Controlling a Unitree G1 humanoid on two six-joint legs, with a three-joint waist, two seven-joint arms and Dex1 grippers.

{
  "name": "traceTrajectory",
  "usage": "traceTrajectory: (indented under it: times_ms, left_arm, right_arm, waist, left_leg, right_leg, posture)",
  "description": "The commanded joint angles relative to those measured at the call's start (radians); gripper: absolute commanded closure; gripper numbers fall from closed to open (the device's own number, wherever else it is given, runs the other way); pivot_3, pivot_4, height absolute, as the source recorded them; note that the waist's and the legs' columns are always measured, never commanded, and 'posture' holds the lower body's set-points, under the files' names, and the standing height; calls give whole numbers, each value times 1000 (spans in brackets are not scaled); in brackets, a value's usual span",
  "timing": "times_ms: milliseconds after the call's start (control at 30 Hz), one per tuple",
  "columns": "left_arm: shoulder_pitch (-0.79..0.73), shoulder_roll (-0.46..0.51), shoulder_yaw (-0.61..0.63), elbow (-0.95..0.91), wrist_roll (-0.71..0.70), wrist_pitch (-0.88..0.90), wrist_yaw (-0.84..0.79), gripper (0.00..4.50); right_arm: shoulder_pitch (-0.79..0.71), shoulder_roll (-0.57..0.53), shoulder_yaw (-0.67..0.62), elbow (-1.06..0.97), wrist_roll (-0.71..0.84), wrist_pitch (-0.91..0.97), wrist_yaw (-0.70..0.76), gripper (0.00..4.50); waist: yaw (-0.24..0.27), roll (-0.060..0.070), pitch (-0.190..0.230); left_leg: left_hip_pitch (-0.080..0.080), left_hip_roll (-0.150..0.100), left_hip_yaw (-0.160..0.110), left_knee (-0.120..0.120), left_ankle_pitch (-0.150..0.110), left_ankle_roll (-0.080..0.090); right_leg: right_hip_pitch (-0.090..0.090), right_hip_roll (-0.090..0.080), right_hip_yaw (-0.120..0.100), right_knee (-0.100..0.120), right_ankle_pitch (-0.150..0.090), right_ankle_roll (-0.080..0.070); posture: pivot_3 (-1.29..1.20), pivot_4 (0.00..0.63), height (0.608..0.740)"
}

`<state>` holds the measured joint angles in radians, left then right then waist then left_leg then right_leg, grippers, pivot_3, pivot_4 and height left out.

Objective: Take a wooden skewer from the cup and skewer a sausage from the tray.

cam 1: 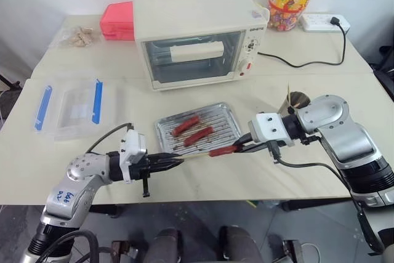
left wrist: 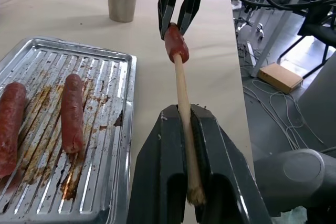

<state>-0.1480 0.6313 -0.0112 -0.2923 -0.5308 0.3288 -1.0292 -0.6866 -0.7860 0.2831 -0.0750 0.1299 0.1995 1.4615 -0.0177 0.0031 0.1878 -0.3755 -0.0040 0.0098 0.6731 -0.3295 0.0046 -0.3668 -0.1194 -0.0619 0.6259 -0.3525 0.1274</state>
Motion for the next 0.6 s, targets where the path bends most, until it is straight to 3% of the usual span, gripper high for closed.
traceTrajectory:
  times_ms: [33, 600]
  left_arm:
    - [-42, -32, -81, -13, 20, 1, -21, 4500]
    - [-162, -183, -155, 44, 108, 31, 27, 4500]
  right_arm:
    - [-32, 42, 19, -88, 31, 2, -3, 4067]
    - [-27, 88, 16, -150, 29, 90, -21, 4067]
  waist:
    - [2, 0, 0]
    - [16, 0, 0]
  left_leg:
    - [0, 0, 0, 0, 0, 0]
    - [-2, 0, 0, 4, 0, 0]
  right_leg:
    - [0, 0, 0, 0, 0, 0]
    - [0, 1, 0, 1, 0, 0]
  posture:
    - [0, 150, 740]
    - [0, 150, 740]
